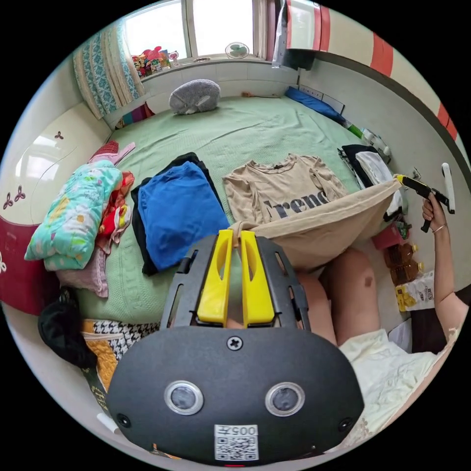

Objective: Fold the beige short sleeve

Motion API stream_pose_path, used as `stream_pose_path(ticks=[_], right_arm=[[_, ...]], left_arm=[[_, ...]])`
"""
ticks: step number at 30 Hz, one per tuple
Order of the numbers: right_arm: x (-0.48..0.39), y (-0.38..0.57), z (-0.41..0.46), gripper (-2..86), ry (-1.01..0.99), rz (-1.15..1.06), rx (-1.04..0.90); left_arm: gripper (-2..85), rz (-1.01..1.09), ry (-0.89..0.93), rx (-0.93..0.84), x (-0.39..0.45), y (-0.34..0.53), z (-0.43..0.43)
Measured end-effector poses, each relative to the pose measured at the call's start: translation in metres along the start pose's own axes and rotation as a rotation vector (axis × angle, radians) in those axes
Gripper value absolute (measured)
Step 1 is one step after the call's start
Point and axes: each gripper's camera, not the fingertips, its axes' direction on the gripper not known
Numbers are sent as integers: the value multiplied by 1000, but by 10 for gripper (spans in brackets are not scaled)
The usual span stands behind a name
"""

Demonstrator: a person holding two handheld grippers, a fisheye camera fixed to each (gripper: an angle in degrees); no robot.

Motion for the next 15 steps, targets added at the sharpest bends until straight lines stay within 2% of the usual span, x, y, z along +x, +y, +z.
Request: stream_pose_path(ticks=[5,10,13,15], right_arm=[[-9,-96,69,-4,55,36,-29],[-5,-164,158,73,-3,176,-153],[-8,-155,173,86,-101,105,-124],[-11,-140,180,92,-94,28,-153]], left_arm=[[47,-63,-27,-2,-35,-91,59],[89,-269,100,-60,-82,-158,146],[94,-229,83,-45,-83,-156,171],[100,-153,74,-67,-76,-144,185]])
